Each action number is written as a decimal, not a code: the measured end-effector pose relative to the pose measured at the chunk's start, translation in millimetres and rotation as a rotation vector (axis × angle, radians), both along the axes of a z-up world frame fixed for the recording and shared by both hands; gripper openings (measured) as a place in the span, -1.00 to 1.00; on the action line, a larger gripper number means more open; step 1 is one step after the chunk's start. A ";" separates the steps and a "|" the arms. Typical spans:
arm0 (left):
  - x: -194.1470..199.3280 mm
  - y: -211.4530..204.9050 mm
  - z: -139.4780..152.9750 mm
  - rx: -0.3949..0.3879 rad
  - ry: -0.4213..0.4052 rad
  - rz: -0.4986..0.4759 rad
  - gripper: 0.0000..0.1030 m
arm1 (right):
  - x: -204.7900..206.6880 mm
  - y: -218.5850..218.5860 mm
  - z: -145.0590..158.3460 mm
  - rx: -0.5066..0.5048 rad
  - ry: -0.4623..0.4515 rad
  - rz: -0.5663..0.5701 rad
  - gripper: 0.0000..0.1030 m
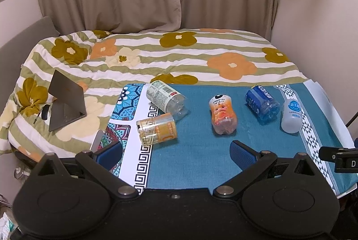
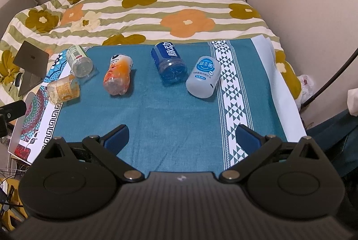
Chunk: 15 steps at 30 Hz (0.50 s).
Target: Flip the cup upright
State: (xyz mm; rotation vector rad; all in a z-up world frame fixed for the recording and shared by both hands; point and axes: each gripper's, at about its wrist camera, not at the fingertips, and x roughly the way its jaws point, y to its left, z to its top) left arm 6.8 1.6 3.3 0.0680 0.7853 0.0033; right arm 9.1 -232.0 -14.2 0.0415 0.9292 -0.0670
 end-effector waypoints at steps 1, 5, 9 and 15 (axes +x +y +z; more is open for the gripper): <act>0.1 0.1 0.0 0.001 0.000 0.000 1.00 | 0.1 0.0 -0.1 0.001 0.001 0.000 1.00; 0.1 0.5 0.2 0.001 0.000 -0.001 1.00 | 0.3 0.5 -0.3 0.001 0.002 0.000 1.00; 0.1 0.5 0.2 0.001 0.001 -0.001 1.00 | 0.8 0.9 -0.6 0.003 0.001 0.002 1.00; -0.5 0.8 0.4 0.002 -0.003 0.001 1.00 | 1.0 0.6 -0.3 0.005 0.002 0.001 1.00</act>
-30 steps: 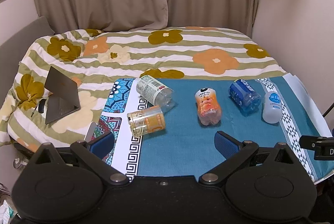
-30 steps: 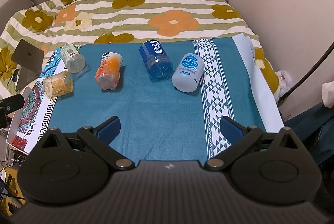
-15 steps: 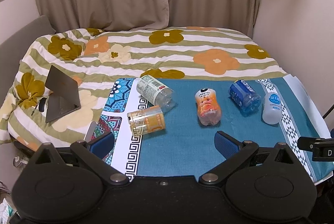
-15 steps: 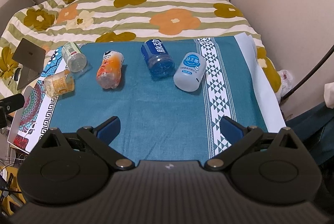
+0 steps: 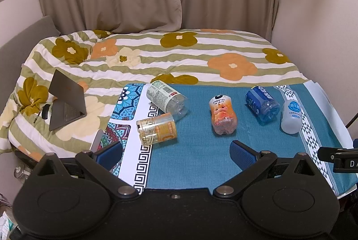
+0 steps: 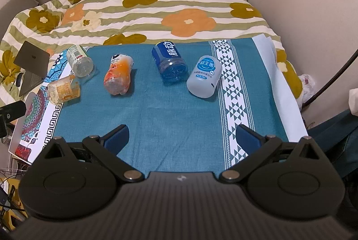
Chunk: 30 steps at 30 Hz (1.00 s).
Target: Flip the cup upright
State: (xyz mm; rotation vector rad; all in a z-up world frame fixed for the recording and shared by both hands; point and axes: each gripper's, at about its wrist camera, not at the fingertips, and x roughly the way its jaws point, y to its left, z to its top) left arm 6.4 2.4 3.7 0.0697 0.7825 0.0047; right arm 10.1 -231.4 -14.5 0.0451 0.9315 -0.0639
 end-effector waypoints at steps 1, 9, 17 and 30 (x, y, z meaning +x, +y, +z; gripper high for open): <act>-0.4 0.1 0.0 0.000 -0.001 0.001 1.00 | 0.0 0.0 0.0 0.000 0.000 0.000 1.00; -1.1 0.1 0.2 -0.001 -0.001 0.002 1.00 | 0.3 -0.5 0.5 0.002 -0.003 0.001 1.00; -0.7 0.4 0.5 0.000 -0.002 0.002 1.00 | 1.3 1.9 0.3 0.008 0.001 0.007 1.00; -2.2 -0.3 1.4 0.002 -0.006 0.007 1.00 | -0.3 0.1 3.3 0.018 -0.002 0.023 1.00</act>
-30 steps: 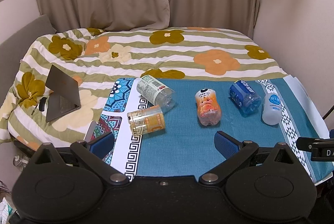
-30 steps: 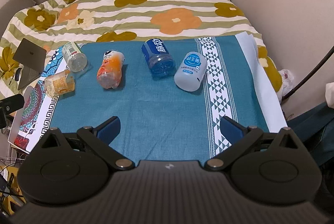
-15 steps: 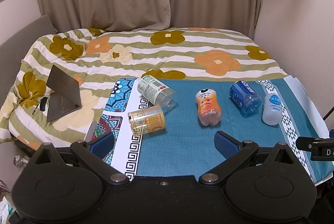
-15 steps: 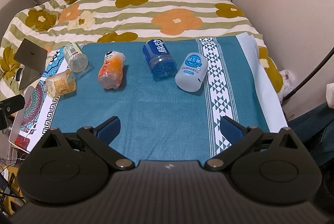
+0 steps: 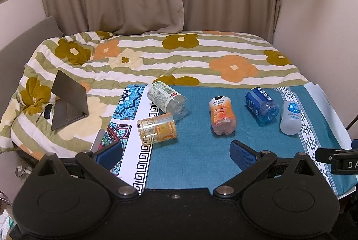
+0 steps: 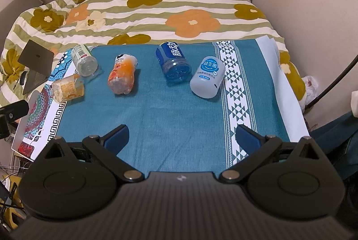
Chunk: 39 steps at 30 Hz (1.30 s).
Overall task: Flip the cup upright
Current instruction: 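Move the left gripper down to the lying clear cup with orange print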
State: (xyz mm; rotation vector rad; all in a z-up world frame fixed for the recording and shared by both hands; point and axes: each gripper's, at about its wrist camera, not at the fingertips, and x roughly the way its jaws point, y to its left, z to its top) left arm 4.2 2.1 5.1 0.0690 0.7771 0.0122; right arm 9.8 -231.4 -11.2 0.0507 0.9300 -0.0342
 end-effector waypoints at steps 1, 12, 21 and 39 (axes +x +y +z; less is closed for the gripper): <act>-3.9 -0.8 2.2 0.001 -0.003 0.004 1.00 | -0.1 -1.9 -0.2 0.002 -0.001 0.002 1.00; -5.4 -7.7 13.5 0.010 0.003 0.028 1.00 | 3.2 -11.9 5.4 0.033 0.014 0.025 1.00; 24.2 14.6 17.7 0.107 -0.045 -0.071 1.00 | 28.4 -12.8 -5.7 0.076 0.022 0.077 1.00; 151.9 68.4 -73.7 0.213 0.204 -0.534 1.00 | 98.7 55.6 -63.2 0.069 0.195 -0.095 1.00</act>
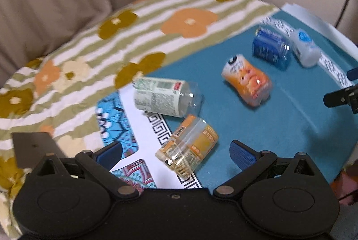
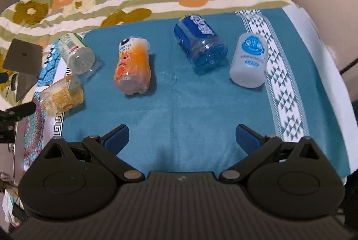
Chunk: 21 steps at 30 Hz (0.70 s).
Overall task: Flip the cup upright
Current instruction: 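Move the left gripper down to the lying clear cup with orange print, then close the left gripper around the cup's body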
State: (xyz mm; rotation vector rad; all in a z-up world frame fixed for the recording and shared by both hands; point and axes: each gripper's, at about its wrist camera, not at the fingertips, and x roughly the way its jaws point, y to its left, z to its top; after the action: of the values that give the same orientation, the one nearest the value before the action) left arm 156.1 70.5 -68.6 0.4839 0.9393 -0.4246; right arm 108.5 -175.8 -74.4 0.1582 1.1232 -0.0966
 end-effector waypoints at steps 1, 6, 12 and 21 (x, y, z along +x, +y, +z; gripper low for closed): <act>6.3 -0.5 -6.7 0.007 0.020 -0.025 1.00 | 2.3 2.7 -3.3 0.002 0.011 -0.015 1.00; 29.4 -3.0 -37.7 0.047 0.104 -0.140 0.93 | 13.1 10.4 -20.0 0.005 0.063 -0.088 1.00; 41.9 -7.2 -62.4 0.074 0.160 -0.236 0.71 | 17.0 14.8 -33.6 0.001 0.106 -0.147 1.00; 43.4 -9.2 -71.9 0.097 0.149 -0.292 0.39 | 21.1 15.8 -41.3 0.011 0.131 -0.186 1.00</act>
State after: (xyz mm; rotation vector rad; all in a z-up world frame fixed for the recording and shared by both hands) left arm 199.5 61.3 -140.5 0.6887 1.0397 -0.6888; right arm 129.7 -160.0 -115.7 0.2698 1.2377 -0.2697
